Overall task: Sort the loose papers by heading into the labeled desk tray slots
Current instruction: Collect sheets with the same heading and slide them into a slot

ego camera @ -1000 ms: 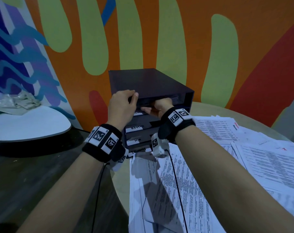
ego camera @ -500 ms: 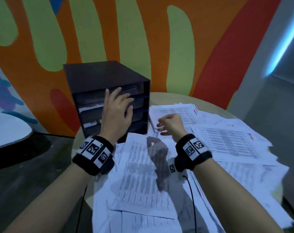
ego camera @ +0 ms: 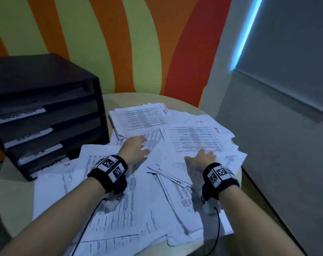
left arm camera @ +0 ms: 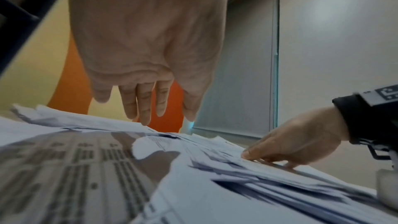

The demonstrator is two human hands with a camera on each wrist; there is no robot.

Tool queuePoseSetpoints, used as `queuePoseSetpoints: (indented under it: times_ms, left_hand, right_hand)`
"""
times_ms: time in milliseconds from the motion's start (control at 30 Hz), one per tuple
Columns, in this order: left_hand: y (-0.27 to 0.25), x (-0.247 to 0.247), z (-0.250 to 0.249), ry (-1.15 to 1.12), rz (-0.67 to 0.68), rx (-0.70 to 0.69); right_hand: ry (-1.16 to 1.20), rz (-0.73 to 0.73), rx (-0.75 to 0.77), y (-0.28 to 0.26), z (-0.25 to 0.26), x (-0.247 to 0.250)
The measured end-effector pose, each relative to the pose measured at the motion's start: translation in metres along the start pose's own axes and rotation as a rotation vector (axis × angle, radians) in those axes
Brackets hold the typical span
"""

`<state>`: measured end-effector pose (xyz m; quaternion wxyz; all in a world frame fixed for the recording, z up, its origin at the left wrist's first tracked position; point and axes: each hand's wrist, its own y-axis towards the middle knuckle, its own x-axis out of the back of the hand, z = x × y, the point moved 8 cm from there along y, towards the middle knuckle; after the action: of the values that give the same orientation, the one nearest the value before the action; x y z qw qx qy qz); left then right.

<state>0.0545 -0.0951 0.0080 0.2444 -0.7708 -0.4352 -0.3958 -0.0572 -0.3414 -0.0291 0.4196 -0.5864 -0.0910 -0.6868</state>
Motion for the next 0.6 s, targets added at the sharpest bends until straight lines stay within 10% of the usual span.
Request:
queuePoseSetpoints:
  times_ms: [267,600]
  left_hand:
    - [0.029,-0.046,-0.027,0.296,0.153,0.003]
    - [0.004,0.039,0.069,0.254,0.149,0.300]
  right_hand:
    - [-0.076,0.062,0.065,0.011,-0.009,-0.018]
    - [-0.118,0.073,0.057,0.018,-0.009,-0.023]
